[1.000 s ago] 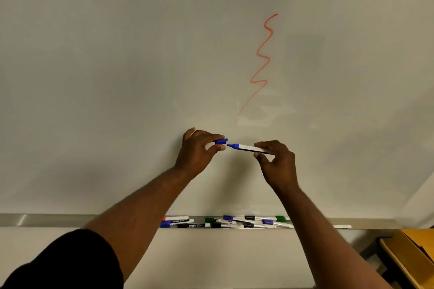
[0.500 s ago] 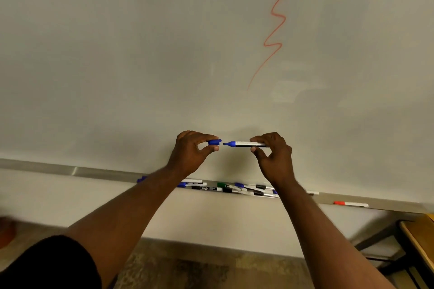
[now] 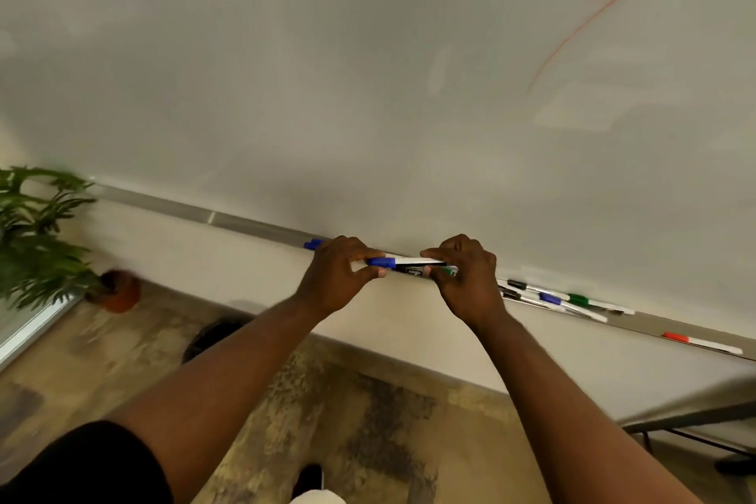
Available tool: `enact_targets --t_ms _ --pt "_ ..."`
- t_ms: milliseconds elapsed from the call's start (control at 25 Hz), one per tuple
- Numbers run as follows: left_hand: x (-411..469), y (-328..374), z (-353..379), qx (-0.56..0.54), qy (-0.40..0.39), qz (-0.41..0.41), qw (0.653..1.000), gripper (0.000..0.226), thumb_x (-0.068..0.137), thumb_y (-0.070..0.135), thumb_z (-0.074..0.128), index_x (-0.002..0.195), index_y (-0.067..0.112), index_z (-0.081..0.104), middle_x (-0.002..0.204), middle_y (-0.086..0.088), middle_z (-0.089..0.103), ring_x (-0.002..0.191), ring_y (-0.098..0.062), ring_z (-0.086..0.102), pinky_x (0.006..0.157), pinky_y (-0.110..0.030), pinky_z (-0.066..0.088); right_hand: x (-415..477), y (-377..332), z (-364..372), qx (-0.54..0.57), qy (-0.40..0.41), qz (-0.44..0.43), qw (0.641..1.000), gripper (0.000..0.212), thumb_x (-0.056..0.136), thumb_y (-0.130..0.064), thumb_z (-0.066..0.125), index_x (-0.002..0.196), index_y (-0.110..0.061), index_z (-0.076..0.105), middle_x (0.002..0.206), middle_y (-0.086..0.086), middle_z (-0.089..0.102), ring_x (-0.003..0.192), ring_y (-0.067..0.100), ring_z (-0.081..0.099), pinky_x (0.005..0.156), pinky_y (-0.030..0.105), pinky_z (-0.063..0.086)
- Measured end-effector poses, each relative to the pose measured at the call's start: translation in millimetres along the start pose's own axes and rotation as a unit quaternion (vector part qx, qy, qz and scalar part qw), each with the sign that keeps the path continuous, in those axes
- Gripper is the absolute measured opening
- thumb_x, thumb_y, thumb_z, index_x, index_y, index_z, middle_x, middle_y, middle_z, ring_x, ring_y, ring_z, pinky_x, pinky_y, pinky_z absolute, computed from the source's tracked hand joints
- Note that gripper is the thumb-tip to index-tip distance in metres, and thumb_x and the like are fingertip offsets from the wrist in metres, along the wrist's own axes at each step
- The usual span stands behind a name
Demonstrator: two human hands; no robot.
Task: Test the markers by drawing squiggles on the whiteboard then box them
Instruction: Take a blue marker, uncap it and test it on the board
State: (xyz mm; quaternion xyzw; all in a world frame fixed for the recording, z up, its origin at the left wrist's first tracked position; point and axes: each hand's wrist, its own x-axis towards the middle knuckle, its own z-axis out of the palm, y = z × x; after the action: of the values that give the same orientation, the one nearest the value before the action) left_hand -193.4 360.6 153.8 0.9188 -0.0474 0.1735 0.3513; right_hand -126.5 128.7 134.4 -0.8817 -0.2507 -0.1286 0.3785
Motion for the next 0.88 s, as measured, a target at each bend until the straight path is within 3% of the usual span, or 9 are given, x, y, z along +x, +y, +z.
enact_targets --t_ms 120,360,560,720,880 --pt "-15 -37 -12 -0.009 -0.012 -0.051 0.999 0.025 0.074 0.027 0.084 0.098 0.022 0.078 0.089 0.009 0.073 0.086 -0.008 0.063 0.084 -0.029 0.051 4 -13 40 -0.020 -0.042 -0.008 0.999 0.025 0.080 -0.022 0.081 0.103 -0.030 0.078 0.092 -0.014 0.059 0.094 0.016 0.056 0.086 0.042 0.039" --pt "-37 -133 -60 0.004 -0.055 -0.111 0.992 0.022 0.076 0.024 0.083 0.098 0.021 0.079 0.081 0.012 0.066 0.079 -0.008 0.058 0.073 -0.022 0.046 19 -58 147 -0.017 -0.115 -0.029 0.993 0.021 0.077 -0.019 0.080 0.093 -0.033 0.077 0.082 -0.015 0.060 0.085 0.012 0.056 0.080 0.043 0.046" --pt "-62 -232 -115 0.011 -0.077 -0.155 0.985 0.018 0.079 0.026 0.078 0.097 0.021 0.079 0.079 0.010 0.064 0.079 -0.008 0.058 0.072 -0.023 0.048 39 -112 253 -0.011 -0.184 -0.018 0.983 0.019 0.083 -0.018 0.075 0.095 -0.033 0.075 0.086 -0.016 0.061 0.087 0.011 0.054 0.081 0.039 0.045" --pt "-75 -311 -162 0.022 -0.099 -0.202 0.974 0.019 0.079 0.038 0.072 0.095 0.029 0.078 0.079 0.009 0.062 0.078 -0.005 0.055 0.068 -0.015 0.040 61 -155 338 -0.017 -0.235 -0.025 0.971 0.022 0.083 -0.013 0.071 0.094 -0.032 0.075 0.087 -0.015 0.060 0.088 0.013 0.053 0.079 0.035 0.037" --pt "-86 -367 -200 0.072 -0.155 -0.250 0.953 0.029 0.076 0.051 0.064 0.097 0.035 0.076 0.087 0.015 0.063 0.090 -0.011 0.058 0.086 -0.032 0.043 73 -187 401 -0.044 -0.310 -0.024 0.949 0.018 0.094 -0.020 0.061 0.104 -0.032 0.071 0.097 -0.013 0.054 0.098 0.014 0.047 0.085 0.032 0.027"
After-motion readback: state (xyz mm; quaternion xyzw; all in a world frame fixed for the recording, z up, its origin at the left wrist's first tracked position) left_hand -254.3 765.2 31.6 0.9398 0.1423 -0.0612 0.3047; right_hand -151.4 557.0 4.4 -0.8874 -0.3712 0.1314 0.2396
